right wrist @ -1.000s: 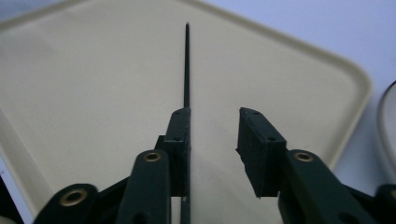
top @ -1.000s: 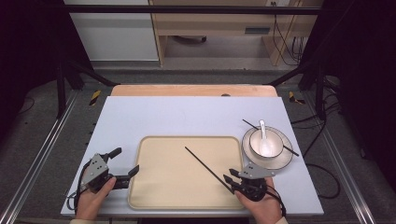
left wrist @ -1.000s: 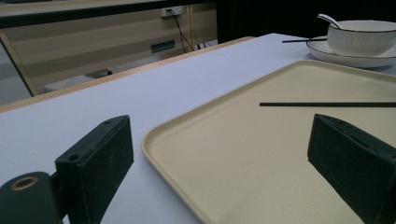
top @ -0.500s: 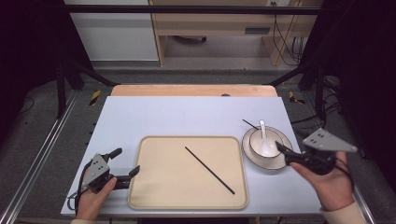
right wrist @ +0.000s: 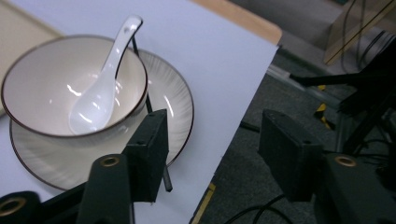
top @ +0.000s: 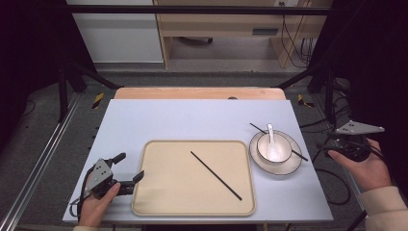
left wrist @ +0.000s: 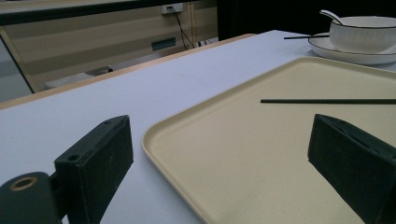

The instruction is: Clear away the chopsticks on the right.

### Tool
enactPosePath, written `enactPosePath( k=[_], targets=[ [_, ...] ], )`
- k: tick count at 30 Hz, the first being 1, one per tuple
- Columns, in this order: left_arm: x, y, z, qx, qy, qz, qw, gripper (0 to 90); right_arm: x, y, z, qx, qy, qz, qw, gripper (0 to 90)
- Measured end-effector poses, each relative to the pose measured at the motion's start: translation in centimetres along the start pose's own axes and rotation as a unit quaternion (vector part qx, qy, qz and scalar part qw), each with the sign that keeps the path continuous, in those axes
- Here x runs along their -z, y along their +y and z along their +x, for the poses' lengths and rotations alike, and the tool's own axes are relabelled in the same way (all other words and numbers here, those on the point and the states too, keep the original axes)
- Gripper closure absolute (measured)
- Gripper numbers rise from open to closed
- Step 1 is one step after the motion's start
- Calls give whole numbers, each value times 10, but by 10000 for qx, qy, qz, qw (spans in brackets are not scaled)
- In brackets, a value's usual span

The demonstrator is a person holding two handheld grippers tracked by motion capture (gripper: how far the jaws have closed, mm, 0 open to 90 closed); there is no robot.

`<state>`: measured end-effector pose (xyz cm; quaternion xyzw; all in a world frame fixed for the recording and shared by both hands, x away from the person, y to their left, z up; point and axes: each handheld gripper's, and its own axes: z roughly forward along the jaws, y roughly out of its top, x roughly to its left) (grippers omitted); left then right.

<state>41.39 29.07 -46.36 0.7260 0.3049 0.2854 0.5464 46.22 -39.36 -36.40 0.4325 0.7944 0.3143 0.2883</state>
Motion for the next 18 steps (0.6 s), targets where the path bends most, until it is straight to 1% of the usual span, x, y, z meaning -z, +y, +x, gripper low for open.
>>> enactPosePath(
  k=[1,2,4,7,9,12,17,18],
  targets=[
    [0,0,0,0,1,2,10000,65,-6,-4,0,5,92,88,9999,461],
    [0,0,0,2,5,6,10000,65,-9,-5,1,-53,159,141,9998,476],
    [0,0,0,8,3,14,10000,65,-19,-9,5,-37,285,203,9994,520],
    [-1,-1,0,4,1,22,10000,65,-31,-12,11,24,422,357,9985,576],
    [-1,0,0,5,0,21,10000,66,-41,-15,15,106,516,465,9975,603],
    [0,-1,0,4,1,20,10000,66,-54,-19,18,137,599,552,9966,640],
    [0,-1,0,23,6,28,10000,66,-68,-21,23,237,729,630,9951,666],
    [0,-1,0,21,5,27,10000,66,-70,-22,24,275,720,640,9950,666]
  ],
)
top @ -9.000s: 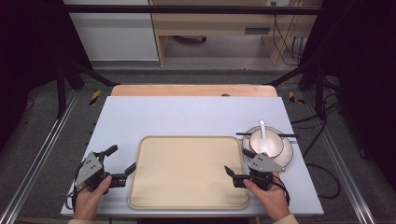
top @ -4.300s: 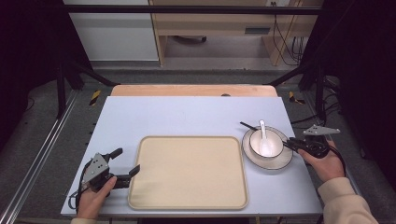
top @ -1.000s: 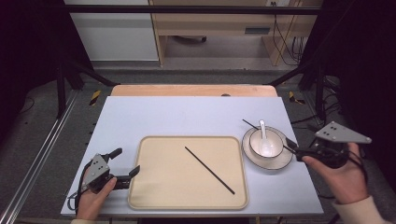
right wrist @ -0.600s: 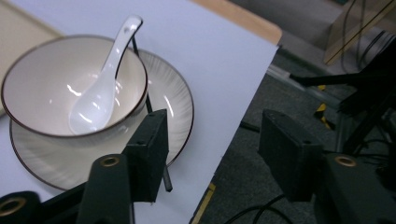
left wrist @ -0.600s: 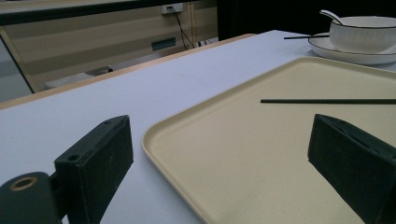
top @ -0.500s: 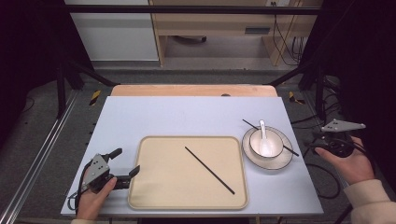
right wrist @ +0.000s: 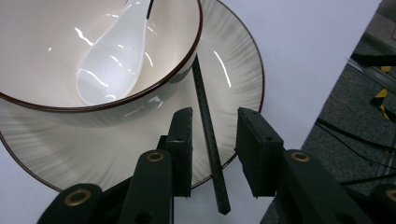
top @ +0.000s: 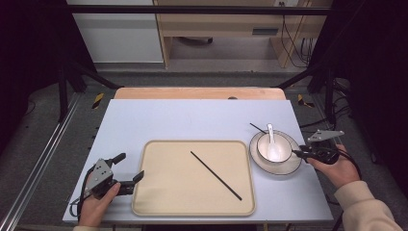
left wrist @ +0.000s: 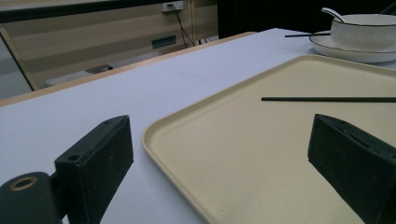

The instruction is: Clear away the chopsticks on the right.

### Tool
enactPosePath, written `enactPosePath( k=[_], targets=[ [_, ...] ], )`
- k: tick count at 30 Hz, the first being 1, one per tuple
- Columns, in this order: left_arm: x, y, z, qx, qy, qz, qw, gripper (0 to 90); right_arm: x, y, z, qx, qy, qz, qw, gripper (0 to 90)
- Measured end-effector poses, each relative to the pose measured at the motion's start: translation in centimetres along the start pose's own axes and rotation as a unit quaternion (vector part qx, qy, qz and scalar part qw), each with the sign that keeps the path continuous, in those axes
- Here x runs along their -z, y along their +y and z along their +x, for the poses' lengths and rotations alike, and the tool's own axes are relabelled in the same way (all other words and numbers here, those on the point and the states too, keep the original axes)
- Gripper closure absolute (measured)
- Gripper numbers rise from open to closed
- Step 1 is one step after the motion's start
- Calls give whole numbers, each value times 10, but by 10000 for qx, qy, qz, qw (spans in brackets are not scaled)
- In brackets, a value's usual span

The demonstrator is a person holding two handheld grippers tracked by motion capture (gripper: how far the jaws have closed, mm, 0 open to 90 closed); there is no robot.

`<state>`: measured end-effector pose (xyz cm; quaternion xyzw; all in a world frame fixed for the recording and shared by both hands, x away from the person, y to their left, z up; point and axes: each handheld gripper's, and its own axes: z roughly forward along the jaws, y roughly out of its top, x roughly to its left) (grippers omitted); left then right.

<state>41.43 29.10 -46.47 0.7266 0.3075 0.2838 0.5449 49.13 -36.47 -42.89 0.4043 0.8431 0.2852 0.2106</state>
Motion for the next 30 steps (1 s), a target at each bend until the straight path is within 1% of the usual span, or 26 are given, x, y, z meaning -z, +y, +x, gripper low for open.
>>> enactPosePath(
  k=[2,3,5,9,11,14,16,17,19,21,22,23,24,25,26,27,28,29,30],
  targets=[
    [0,0,0,-4,1,1,10000,66,-4,0,2,-22,46,50,10000,668],
    [0,0,0,-6,-1,-9,10000,66,-6,-1,2,37,47,56,10000,671],
    [0,0,0,-22,-5,7,10000,66,-11,-2,3,36,50,113,9999,681],
    [0,0,0,-20,-8,3,10000,66,-16,-6,4,28,92,149,9998,720],
    [0,0,0,-11,-9,-1,10000,66,-18,-7,5,74,149,128,9998,751],
    [0,0,0,-16,-12,-4,10000,66,-18,-7,5,115,106,70,9999,815],
    [0,0,0,-22,-11,11,10000,66,-17,-8,6,77,121,38,9999,849],
    [0,0,0,-20,-11,8,10000,67,-16,-8,7,76,133,37,9999,850],
    [1,0,0,-20,-8,3,10000,67,-13,-9,8,46,64,0,10000,852],
    [1,0,0,-19,-8,0,10000,66,-8,-10,8,-47,19,-121,9999,853],
    [1,0,0,-21,-8,1,10000,67,-4,-11,8,-101,-40,-171,9998,853],
    [1,0,0,-21,-7,4,10000,66,7,-11,9,-204,-247,-293,9991,854],
    [1,0,0,-21,-6,7,10000,66,7,-11,9,-204,-247,-293,9991,854],
    [1,0,0,-20,-4,7,10000,66,12,-11,9,-253,-353,-346,9985,854],
    [1,0,0,-20,-3,7,10000,67,22,-11,11,-292,-549,-465,9970,854],
    [0,0,0,-20,1,9,10000,66,28,-10,12,-265,-685,-539,9958,854],
    [0,0,0,-17,2,-2,10000,66,38,-10,18,-365,-816,-707,9935,854],
    [0,0,0,-21,3,9,10000,66,44,-9,23,-404,-875,-811,9920,854],
    [0,0,0,-15,7,-9,10000,66,54,-7,33,-376,-913,-973,9903,854]
  ],
)
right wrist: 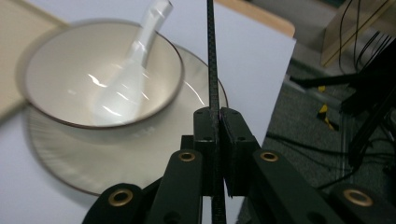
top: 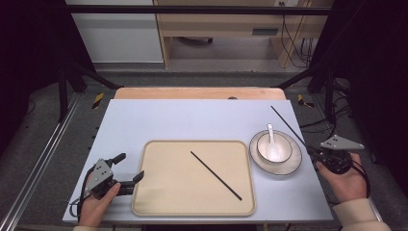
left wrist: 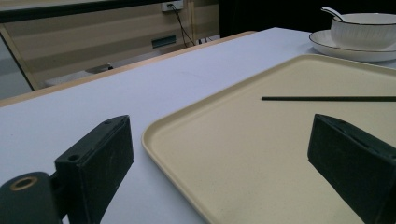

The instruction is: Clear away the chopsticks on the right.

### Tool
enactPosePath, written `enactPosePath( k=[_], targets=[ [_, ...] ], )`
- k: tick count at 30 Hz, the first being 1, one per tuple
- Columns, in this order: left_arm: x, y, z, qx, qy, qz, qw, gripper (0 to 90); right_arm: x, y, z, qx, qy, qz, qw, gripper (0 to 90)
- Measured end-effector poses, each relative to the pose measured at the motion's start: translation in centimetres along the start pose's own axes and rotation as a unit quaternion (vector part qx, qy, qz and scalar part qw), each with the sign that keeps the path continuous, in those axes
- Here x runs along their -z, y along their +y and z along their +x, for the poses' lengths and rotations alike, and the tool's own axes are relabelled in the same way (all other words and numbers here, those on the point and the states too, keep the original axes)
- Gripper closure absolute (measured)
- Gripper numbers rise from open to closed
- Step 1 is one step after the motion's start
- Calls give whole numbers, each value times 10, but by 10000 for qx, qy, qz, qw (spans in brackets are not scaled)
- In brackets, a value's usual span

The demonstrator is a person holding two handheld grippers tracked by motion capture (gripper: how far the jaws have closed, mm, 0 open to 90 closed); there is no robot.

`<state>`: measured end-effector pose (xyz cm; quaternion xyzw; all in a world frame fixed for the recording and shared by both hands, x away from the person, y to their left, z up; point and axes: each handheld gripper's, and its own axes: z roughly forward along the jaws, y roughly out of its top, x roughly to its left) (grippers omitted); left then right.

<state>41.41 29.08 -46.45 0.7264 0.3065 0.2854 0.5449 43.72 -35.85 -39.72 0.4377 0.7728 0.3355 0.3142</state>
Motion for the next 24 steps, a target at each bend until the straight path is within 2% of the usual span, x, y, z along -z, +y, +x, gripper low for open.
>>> enactPosePath(
  k=[2,6,10,11,12,13,14,15,18,20,24],
  targets=[
    [0,0,0,4,5,11,10000,67,16,7,23,129,166,-248,9995,854],
    [-1,1,-1,-6,-16,2,10000,67,22,18,68,364,654,-243,9969,853],
    [-1,1,-2,-23,-30,6,10000,67,5,22,120,447,1244,-1,9912,854],
    [-1,1,-2,-19,-29,6,10000,67,-2,22,131,518,1360,94,9893,854],
    [-1,1,-2,-8,-24,-4,10000,67,-16,20,151,592,1543,322,9857,854],
    [0,1,-2,-1,-16,-10,10000,67,-16,20,151,592,1543,322,9857,854],
    [0,1,-1,5,-6,-3,10000,67,-22,19,157,568,1614,364,9846,854],
    [1,0,-1,11,6,-5,10000,67,-30,18,166,554,1731,490,9821,854],
    [3,0,0,48,20,-32,10000,67,-42,19,185,553,1877,701,9782,854],
    [3,1,0,50,29,-43,10000,67,-50,21,193,629,1828,854,9774,854],
    [4,2,-1,34,25,-58,10000,67,-59,21,196,546,1851,933,9768,854]
  ],
)
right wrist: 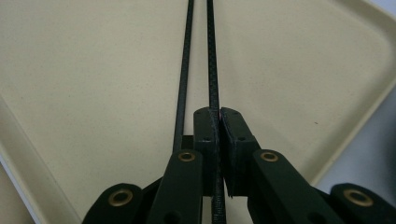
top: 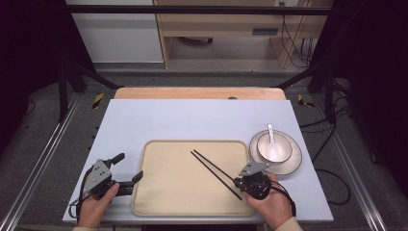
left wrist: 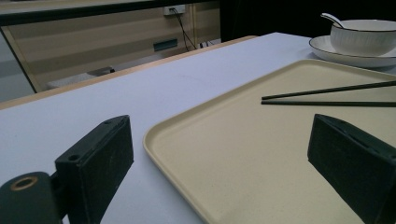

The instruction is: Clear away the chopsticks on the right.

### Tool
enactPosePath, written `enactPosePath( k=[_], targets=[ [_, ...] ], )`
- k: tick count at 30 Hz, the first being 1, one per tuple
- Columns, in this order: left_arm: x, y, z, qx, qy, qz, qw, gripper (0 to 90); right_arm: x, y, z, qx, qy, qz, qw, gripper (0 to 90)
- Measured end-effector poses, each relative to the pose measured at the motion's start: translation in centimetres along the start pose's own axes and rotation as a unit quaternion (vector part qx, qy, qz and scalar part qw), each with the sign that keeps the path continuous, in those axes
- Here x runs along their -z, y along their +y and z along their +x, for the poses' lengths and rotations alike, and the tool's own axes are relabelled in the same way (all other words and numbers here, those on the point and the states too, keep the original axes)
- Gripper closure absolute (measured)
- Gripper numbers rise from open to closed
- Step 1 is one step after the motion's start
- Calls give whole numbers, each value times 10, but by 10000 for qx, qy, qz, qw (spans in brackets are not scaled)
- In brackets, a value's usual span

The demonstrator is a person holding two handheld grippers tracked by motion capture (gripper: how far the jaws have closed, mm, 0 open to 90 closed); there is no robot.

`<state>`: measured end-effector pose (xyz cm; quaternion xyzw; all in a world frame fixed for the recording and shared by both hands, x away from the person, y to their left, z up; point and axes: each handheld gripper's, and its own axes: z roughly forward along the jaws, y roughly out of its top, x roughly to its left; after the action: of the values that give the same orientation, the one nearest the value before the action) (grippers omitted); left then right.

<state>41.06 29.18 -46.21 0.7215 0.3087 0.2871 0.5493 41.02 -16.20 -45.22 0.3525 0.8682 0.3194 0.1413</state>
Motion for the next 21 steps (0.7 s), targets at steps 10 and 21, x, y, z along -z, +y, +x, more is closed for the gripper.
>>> enactPosePath(
  k=[10,21],
  targets=[
    [0,0,-1,-13,-11,5,10000,67,-4,-4,3,-135,210,21,9997,825],
    [-3,21,-21,29,30,141,9999,119,5,-9,-5,-326,261,-943,9947,411]
  ],
)
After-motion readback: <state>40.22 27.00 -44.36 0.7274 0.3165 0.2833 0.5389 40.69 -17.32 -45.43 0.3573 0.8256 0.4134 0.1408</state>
